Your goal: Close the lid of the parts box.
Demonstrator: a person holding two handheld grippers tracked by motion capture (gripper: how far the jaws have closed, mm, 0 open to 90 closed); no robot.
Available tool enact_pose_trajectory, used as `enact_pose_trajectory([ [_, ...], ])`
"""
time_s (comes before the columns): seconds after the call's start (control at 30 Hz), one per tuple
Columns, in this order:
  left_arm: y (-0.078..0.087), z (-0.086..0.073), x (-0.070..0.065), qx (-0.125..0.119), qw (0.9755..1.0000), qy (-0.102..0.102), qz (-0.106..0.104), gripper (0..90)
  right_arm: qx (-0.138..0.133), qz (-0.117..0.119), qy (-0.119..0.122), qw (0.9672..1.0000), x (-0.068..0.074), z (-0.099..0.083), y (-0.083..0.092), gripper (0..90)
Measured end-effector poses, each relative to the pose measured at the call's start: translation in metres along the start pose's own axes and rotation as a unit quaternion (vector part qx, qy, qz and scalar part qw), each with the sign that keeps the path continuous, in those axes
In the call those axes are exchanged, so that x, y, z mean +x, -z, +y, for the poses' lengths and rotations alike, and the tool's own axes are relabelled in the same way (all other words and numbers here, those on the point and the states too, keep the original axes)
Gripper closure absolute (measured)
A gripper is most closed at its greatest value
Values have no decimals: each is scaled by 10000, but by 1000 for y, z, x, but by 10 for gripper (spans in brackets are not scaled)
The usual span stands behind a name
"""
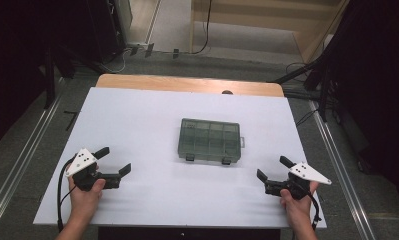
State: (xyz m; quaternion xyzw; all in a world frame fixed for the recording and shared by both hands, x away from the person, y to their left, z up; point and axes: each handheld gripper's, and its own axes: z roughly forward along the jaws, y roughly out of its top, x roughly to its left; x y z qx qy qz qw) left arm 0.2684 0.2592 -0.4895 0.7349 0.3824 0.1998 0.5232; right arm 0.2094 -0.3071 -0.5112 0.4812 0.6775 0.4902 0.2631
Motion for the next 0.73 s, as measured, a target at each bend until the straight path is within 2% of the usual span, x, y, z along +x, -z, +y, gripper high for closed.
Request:
enact_pose_trajectory([
  [0.3, 11, -4, 8, 46, 9998, 19, 175, 0, -6, 5, 6, 10000, 0, 0, 0, 0],
  [0.43, 15, -6, 12, 157, 9994, 10, 321, 0, 10, 12, -5, 10000, 0, 0, 0, 0],
  [0.67, 12, -7, 11, 187, 9995, -5, 246, 0, 10, -75, -22, 10000, 0, 0, 0, 0],
  [0.73, 12, -7, 12, 195, 9995, 17, 240, 0, -1, -31, -46, 10000, -1, -1, 0, 0],
])
